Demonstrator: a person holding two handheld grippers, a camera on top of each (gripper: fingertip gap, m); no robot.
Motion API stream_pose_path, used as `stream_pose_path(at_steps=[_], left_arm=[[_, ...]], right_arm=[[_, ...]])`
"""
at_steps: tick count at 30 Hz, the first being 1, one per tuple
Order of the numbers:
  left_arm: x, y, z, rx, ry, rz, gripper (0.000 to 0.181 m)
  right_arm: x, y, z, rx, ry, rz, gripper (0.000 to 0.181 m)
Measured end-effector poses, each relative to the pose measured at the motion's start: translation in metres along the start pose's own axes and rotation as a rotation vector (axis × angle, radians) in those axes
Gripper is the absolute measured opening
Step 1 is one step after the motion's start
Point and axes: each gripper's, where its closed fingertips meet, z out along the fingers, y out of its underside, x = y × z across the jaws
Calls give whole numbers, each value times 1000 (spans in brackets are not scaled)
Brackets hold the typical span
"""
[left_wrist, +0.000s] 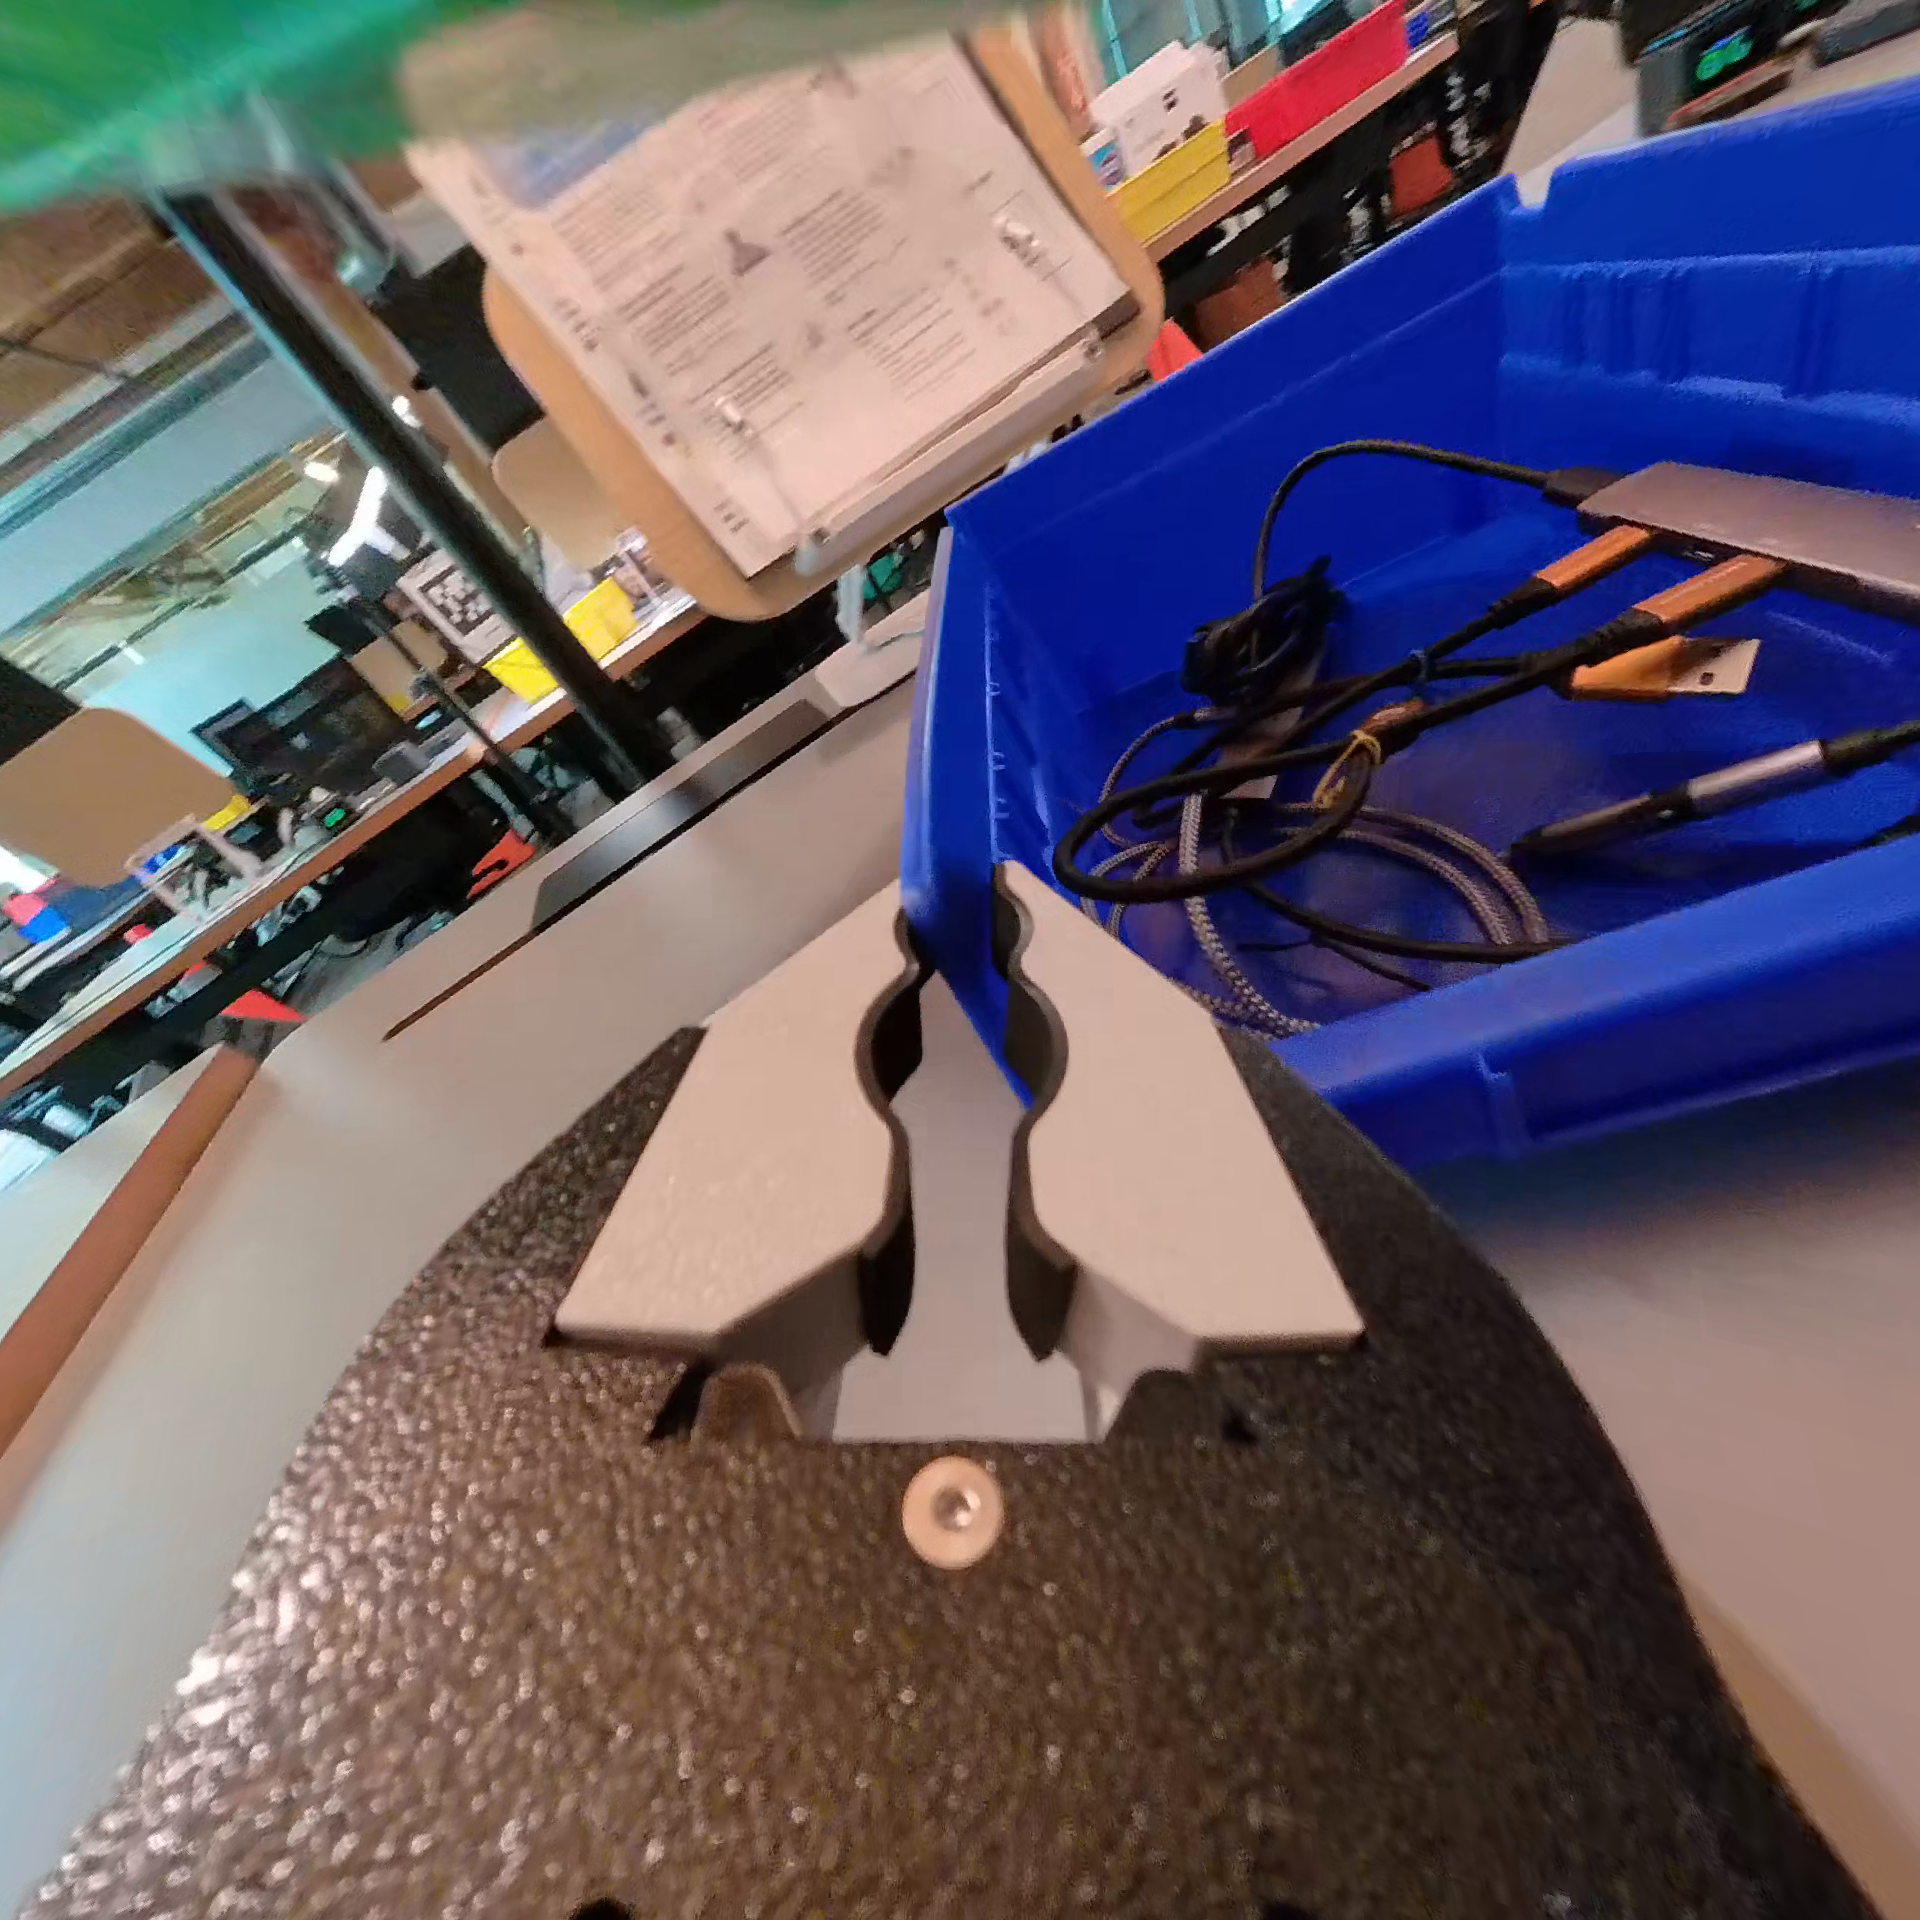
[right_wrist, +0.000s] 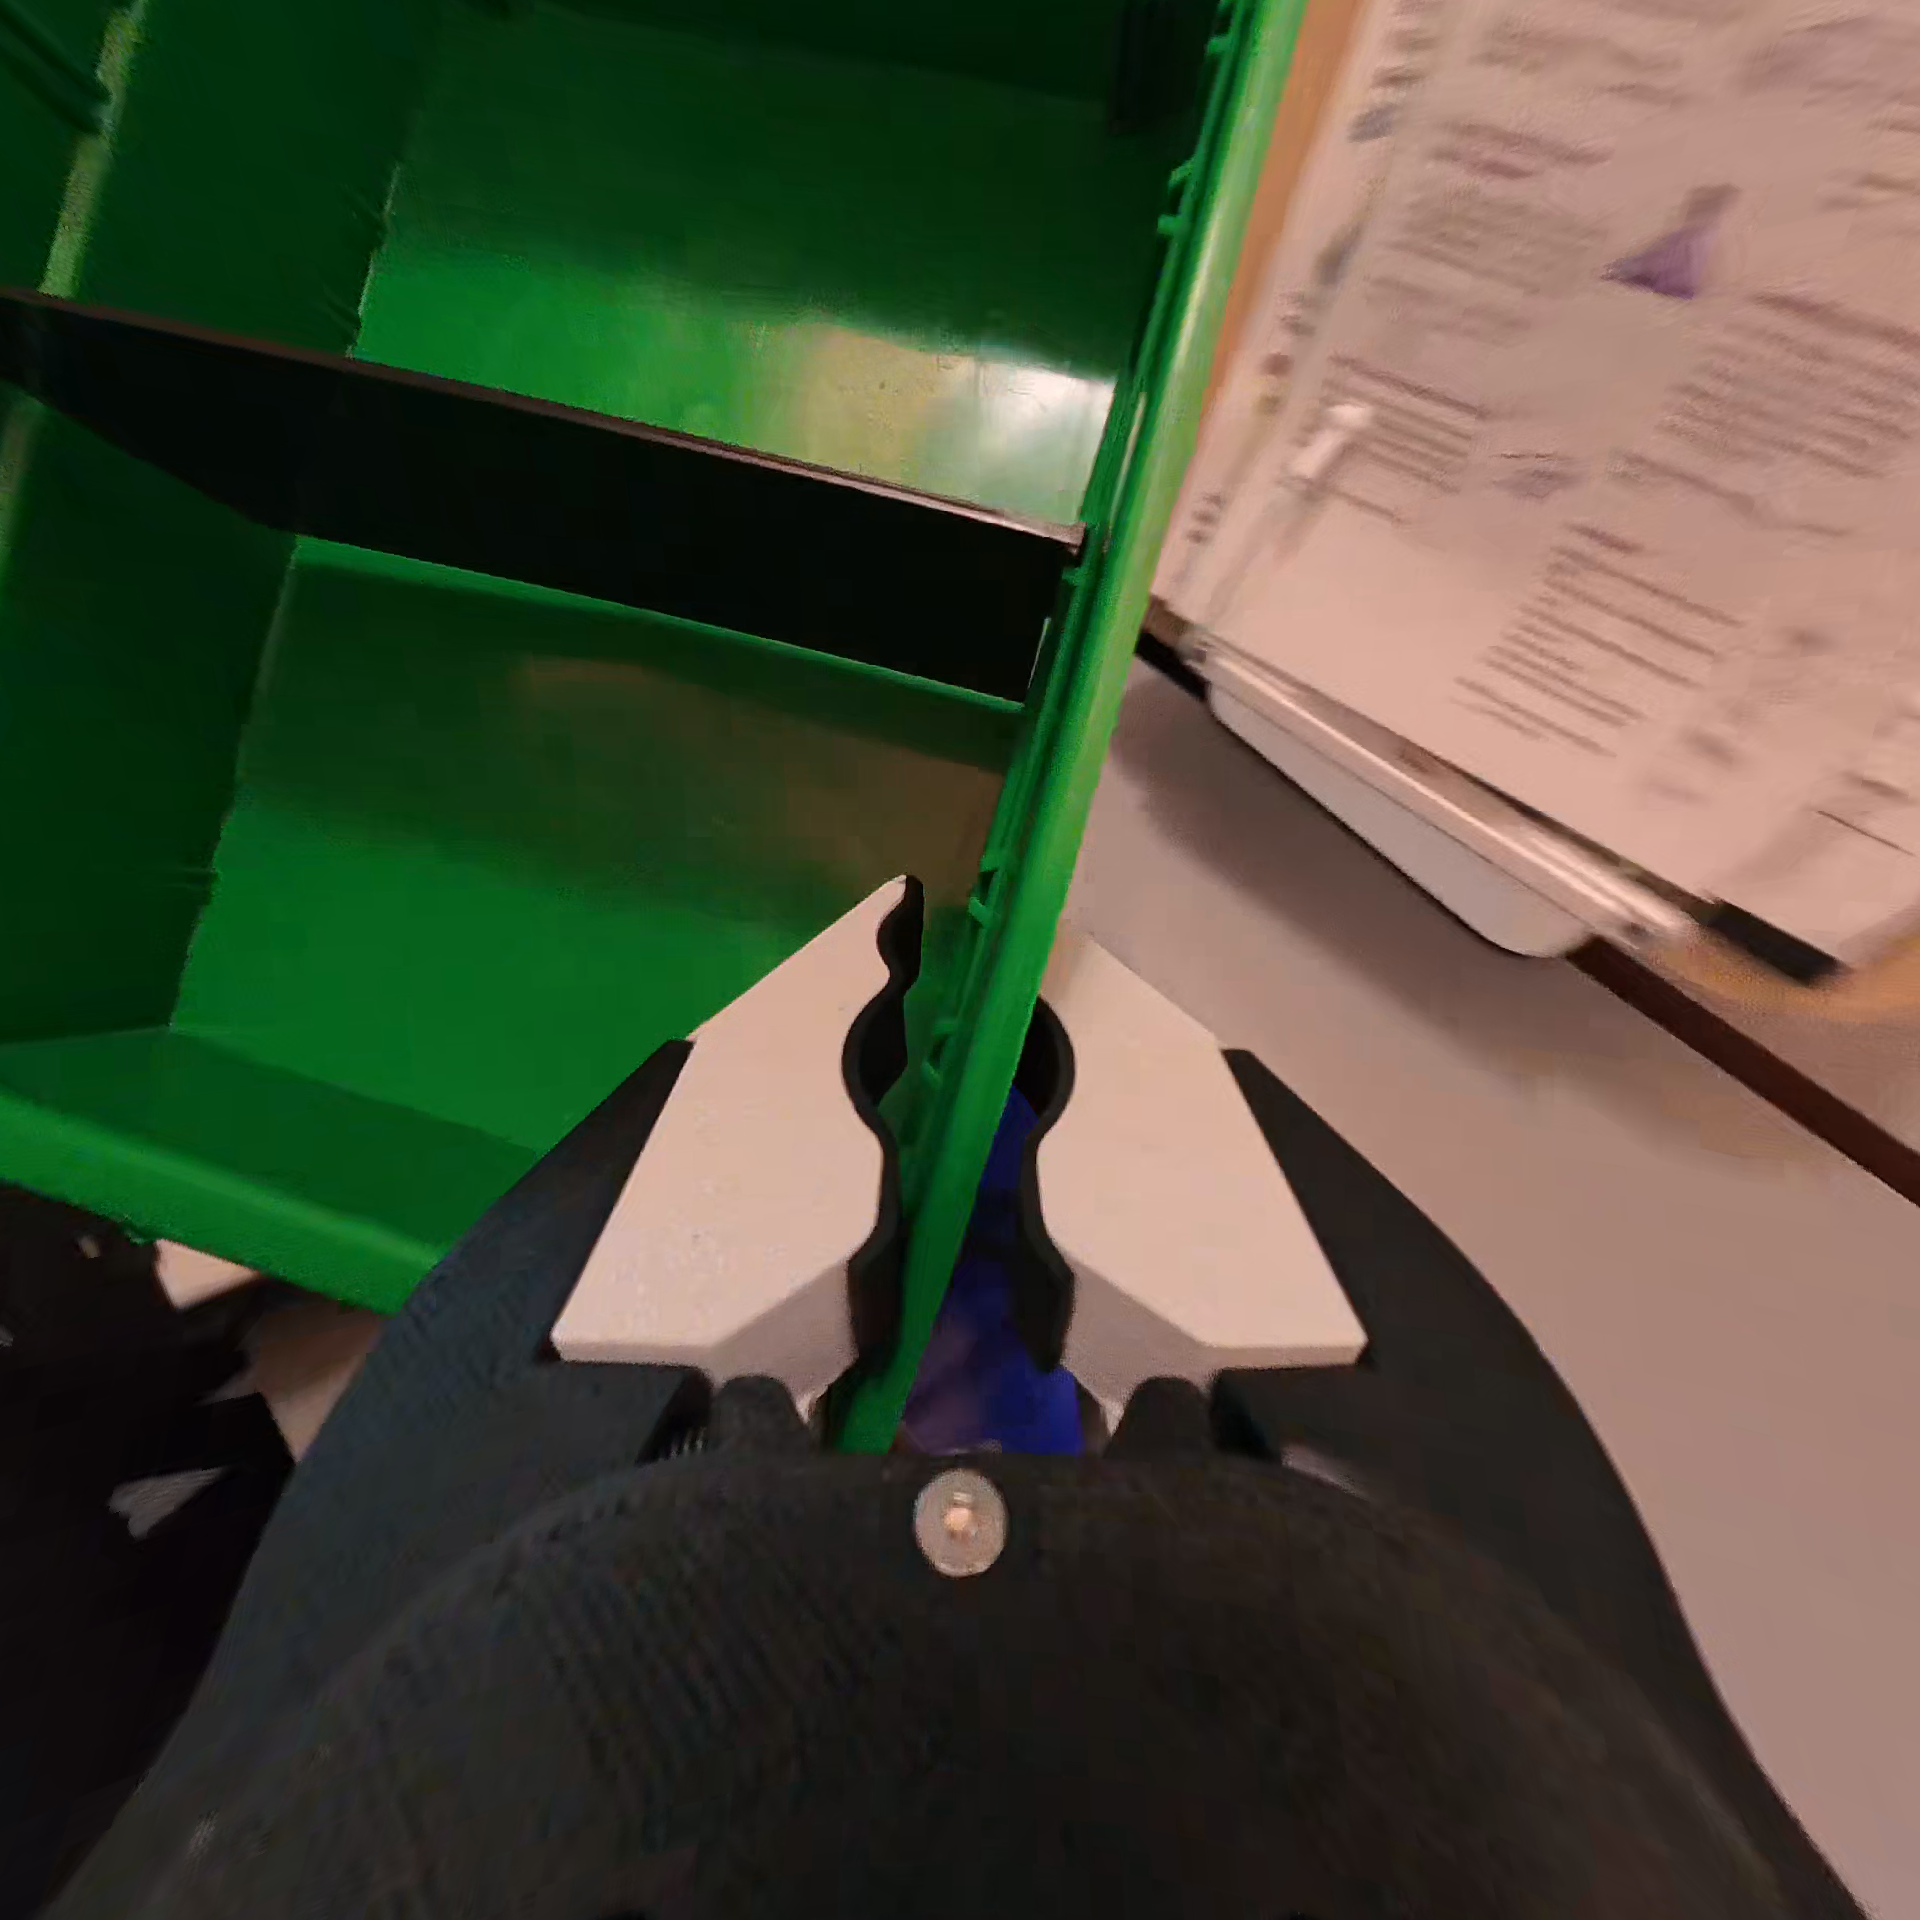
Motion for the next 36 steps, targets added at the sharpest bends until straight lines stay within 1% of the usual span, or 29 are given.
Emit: stream_pose_path(at_steps=[2,4,5,7,10,12,14,16,19,22,25,27,30,31,33,34,36], left_arm=[[-15,9,-10,-26,-36,-26,6],[-34,20,-19,-59,-71,-91,5],[-46,26,-24,-76,-92,-136,5],[-73,42,-31,-113,-141,-230,5],[-115,67,-37,-149,-199,-413,3],[-140,81,-38,-166,-233,-469,3],[-162,93,-39,-199,-278,-467,3],[-182,103,-38,-223,-333,-473,4],[-203,115,-30,-218,-374,-529,3],[-218,122,-16,-255,-394,-505,3],[-229,127,1,-287,-378,-522,2],[-238,132,13,-317,-381,-498,4],[-253,139,30,-338,-363,-500,4],[-257,141,34,-348,-358,-520,5],[-263,143,40,-369,-346,-537,5],[-264,143,41,-380,-340,-533,6],[-262,142,39,-416,-325,-519,8]], right_arm=[[36,24,-50,31,67,6,12],[76,62,-89,46,158,42,12],[96,86,-104,45,203,76,12],[135,139,-125,16,285,163,12],[182,219,-139,-54,358,298,12],[206,262,-142,-109,399,356,12],[223,292,-141,-155,426,403,12],[236,311,-140,-203,463,402,13],[250,318,-135,-233,469,404,12],[262,319,-128,-244,451,432,12],[281,313,-127,-224,498,432,12],[292,310,-125,-223,536,432,13],[302,300,-123,-164,578,418,15],[301,299,-121,-163,573,390,20],[299,298,-125,-153,597,344,40],[301,294,-132,-116,639,331,53],[301,270,-158,26,728,311,82]])
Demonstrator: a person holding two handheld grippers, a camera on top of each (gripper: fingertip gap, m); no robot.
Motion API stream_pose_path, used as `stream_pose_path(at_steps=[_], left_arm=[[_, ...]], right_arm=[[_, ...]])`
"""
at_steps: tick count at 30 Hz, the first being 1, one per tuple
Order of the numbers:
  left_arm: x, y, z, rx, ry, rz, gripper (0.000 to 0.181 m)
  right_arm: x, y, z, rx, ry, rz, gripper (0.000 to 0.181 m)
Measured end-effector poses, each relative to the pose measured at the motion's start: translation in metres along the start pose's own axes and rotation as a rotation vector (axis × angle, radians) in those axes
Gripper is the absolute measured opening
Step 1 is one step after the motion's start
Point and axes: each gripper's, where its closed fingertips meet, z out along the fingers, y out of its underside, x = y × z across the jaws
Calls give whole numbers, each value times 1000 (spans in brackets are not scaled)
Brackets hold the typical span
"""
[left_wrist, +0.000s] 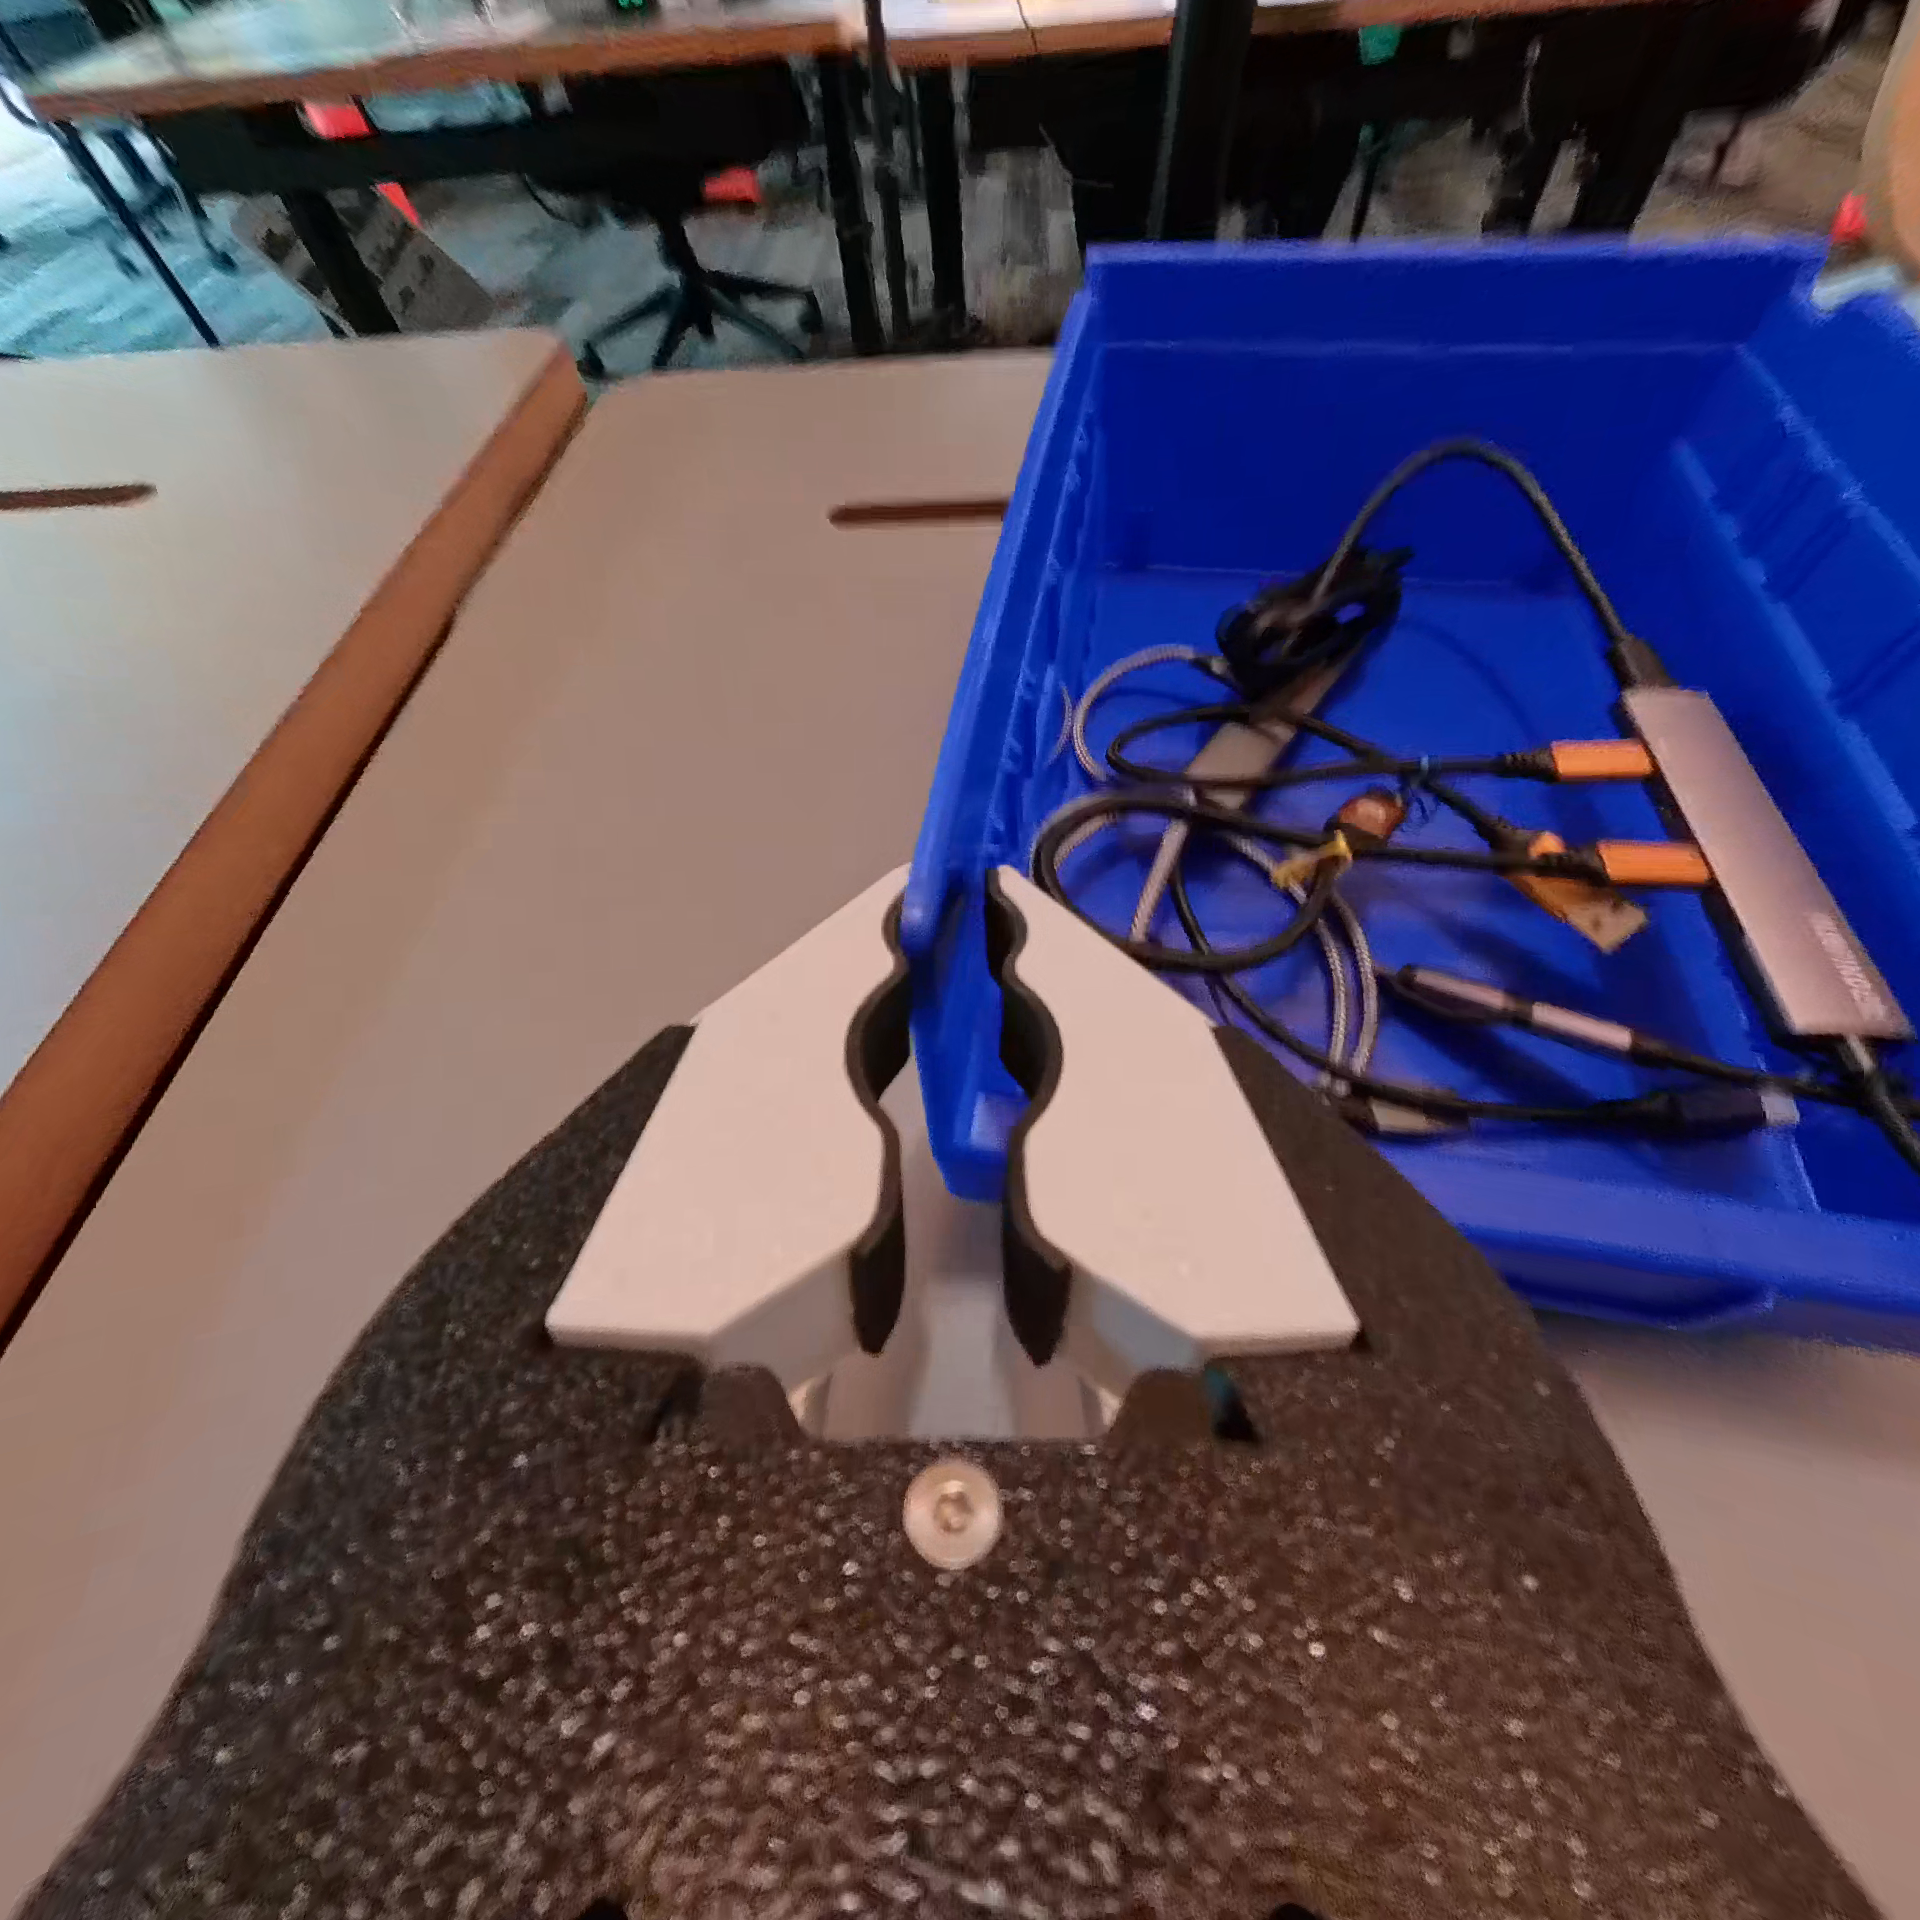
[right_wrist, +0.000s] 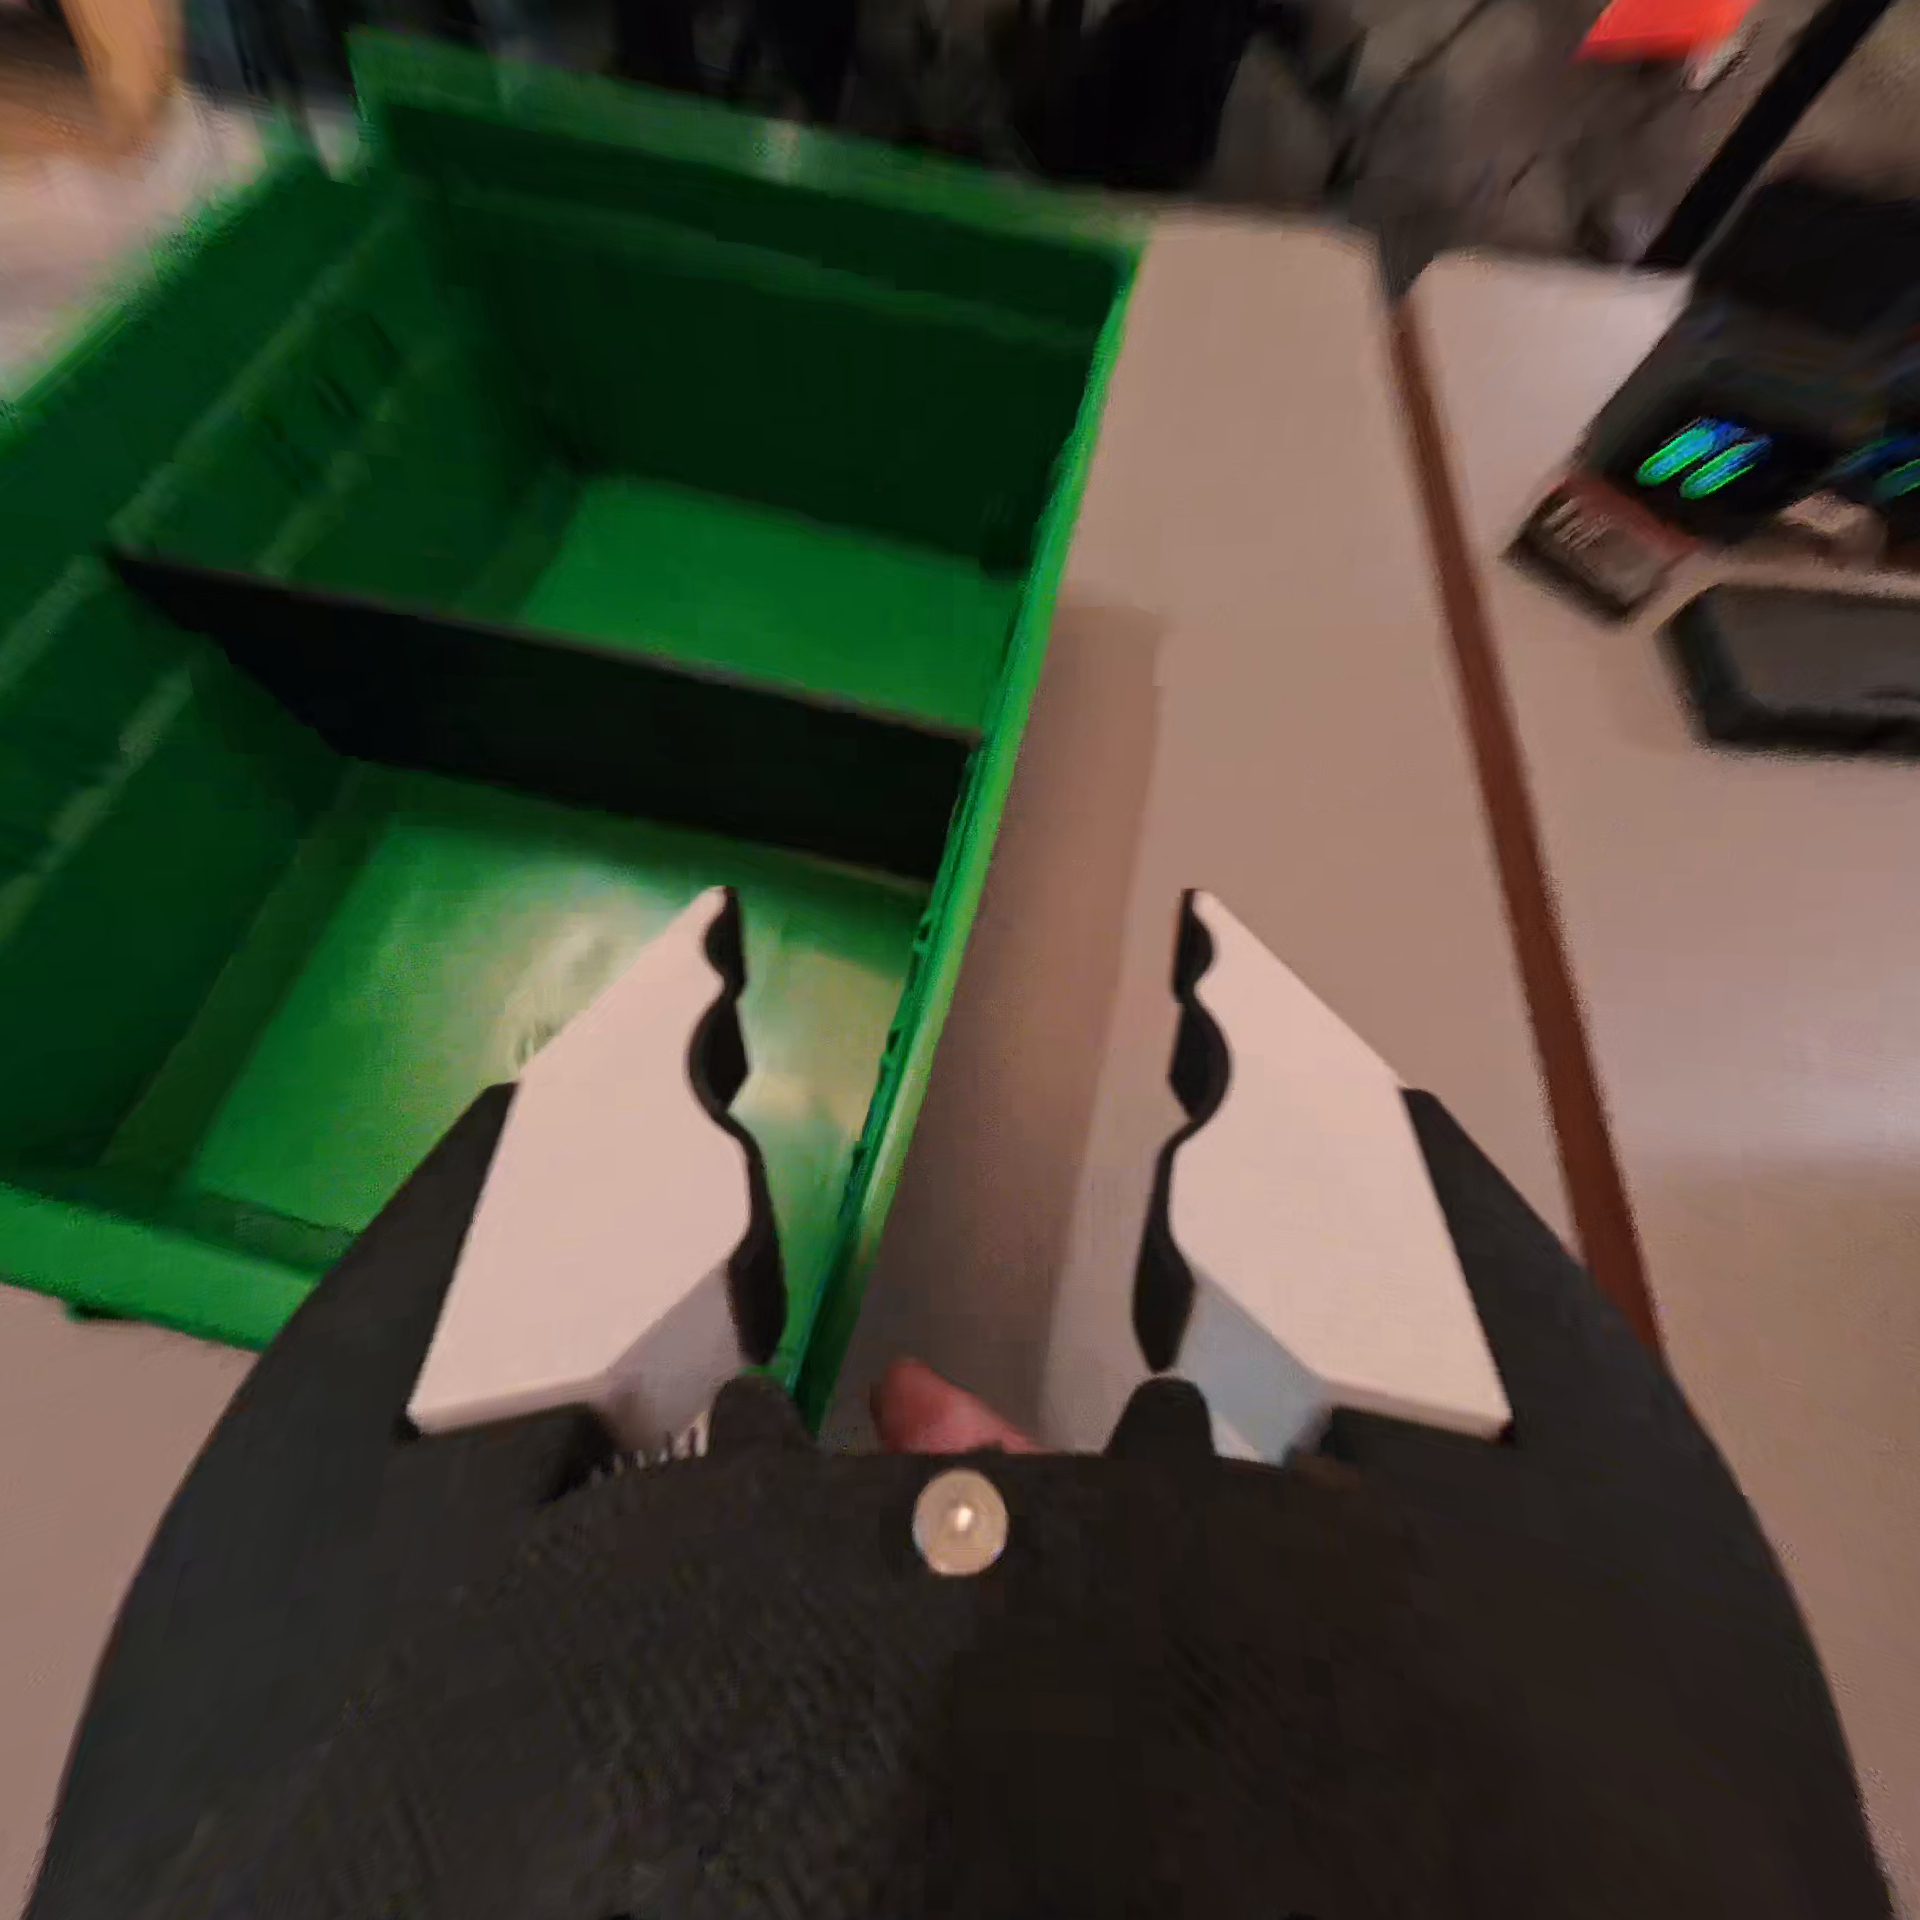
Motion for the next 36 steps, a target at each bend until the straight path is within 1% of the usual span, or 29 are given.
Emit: stream_pose_path(at_steps=[1,2,4,6,8,9,10,11,12,14,15,16,17,18,19,21,23,25,27,28,29,31,32,33,35,36], left_arm=[[0,3,-3,-39,-8,23,12],[-3,1,-9,-44,-33,57,16],[-5,-25,-27,64,-73,136,23],[4,-55,-45,166,-57,189,22],[33,-77,-52,182,75,251,24],[54,-81,-52,148,179,277,29],[77,-79,-51,83,290,279,33],[97,-73,-49,-12,388,240,37],[114,-65,-46,-122,461,163,41],[149,-50,-42,-323,601,-42,50],[163,-42,-42,-419,660,-136,54],[169,-33,-37,-505,673,-191,58],[168,-21,-30,-581,648,-197,63],[161,-8,-22,-646,601,-177,66],[153,3,-16,-703,555,-160,65],[145,14,-7,-766,534,-207,64],[158,12,-5,-780,631,-335,58],[172,9,-3,-783,708,-440,55],[179,18,-2,-816,725,-449,50],[185,21,-2,-830,751,-449,40],[191,21,-2,-833,778,-467,37],[195,20,0,-817,789,-495,36],[195,21,1,-806,797,-476,30],[194,22,1,-792,804,-450,19],[197,15,-7,-745,901,-464,18],[199,7,-12,-695,961,-498,18]], right_arm=[[3,-17,-17,93,30,20,92],[1,-34,-36,188,43,23,95],[-22,-66,-74,369,18,-38,101],[-68,-87,-104,517,-81,-116,99],[-132,-93,-117,594,-274,-157,99],[-168,-89,-120,607,-392,-165,100],[-204,-83,-121,613,-505,-177,100],[-237,-75,-120,616,-598,-200,99],[-266,-65,-117,617,-659,-235,98],[-315,-42,-109,620,-726,-328,100],[-333,-31,-106,638,-749,-369,101],[-348,-20,-103,652,-777,-391,99],[-360,-10,-102,652,-813,-393,98],[-369,0,-104,632,-860,-401,98],[-376,8,-106,604,-896,-426,98],[-377,17,-106,611,-908,-453,97],[-374,24,-101,594,-915,-462,93],[-370,21,-97,588,-899,-438,93],[-369,19,-98,584,-917,-406,93],[-369,18,-98,582,-914,-400,93],[-368,19,-97,584,-907,-408,93],[-368,22,-94,578,-891,-430,93],[-368,23,-92,569,-886,-433,93],[-369,24,-91,562,-888,-432,93],[-369,24,-90,557,-884,-434,93],[-369,25,-89,557,-874,-443,92]])
